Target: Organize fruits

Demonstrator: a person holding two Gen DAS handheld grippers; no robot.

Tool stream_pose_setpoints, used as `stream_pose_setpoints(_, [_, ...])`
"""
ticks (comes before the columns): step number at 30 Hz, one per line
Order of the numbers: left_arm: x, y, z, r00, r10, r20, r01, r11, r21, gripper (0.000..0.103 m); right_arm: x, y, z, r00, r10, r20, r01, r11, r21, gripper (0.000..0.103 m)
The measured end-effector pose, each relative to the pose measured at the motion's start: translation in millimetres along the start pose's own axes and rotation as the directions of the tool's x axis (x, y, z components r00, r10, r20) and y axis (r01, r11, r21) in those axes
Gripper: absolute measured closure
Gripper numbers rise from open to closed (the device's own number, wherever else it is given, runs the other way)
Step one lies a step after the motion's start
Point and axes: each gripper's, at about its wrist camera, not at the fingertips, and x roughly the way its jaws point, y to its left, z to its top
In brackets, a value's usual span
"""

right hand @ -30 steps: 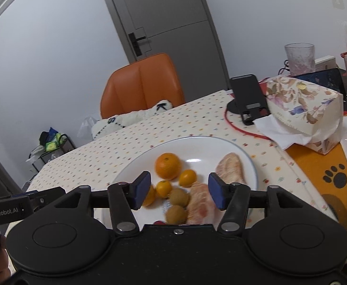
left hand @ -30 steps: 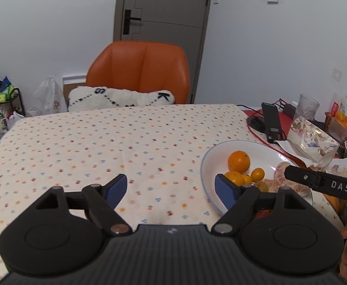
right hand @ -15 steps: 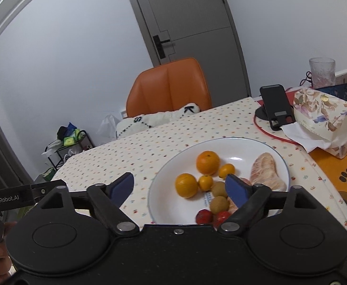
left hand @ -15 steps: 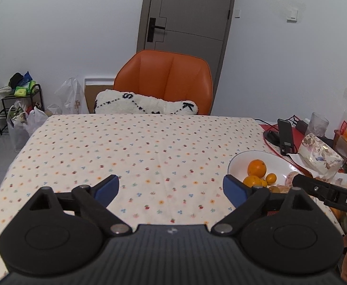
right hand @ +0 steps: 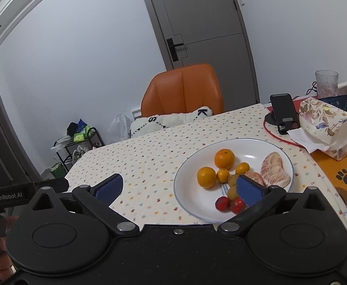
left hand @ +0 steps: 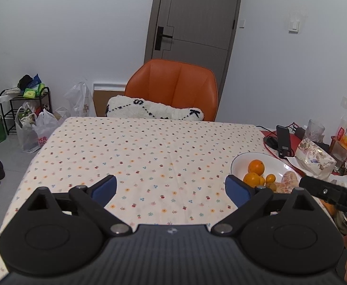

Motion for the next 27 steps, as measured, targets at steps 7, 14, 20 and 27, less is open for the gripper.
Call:
stream_pose_setpoints(7, [-26, 8, -7, 1.0, 0.016, 0.018, -0.016, 1.0, 0.003, 0.003, -19, 9, -6, 1.0, 0.003, 0.001, -0.003, 1.0, -0.003, 0.0])
stream_pose_setpoints(14, [-54, 15, -11, 0.999, 0.039, 0.029, -0.04, 0.999, 0.011, 0.003, -37, 22, -8, 1.0, 0.02, 0.022, -0.02, 1.0, -0.02, 0.0])
stream_pose_setpoints(20, [-78, 22, -15, 0.997, 0.056, 0.046, -0.057, 0.998, 0.02, 0.003, -52, 31, -10, 0.998, 0.05, 0.034, -0.049, 0.998, -0.025, 0.0])
stream_pose_setpoints(27, [-100, 27, -20, 0.995, 0.075, 0.059, -0.077, 0.996, 0.034, 0.003, -69, 45, -13, 0.997, 0.069, 0.027, -0.068, 0.996, -0.063, 0.0])
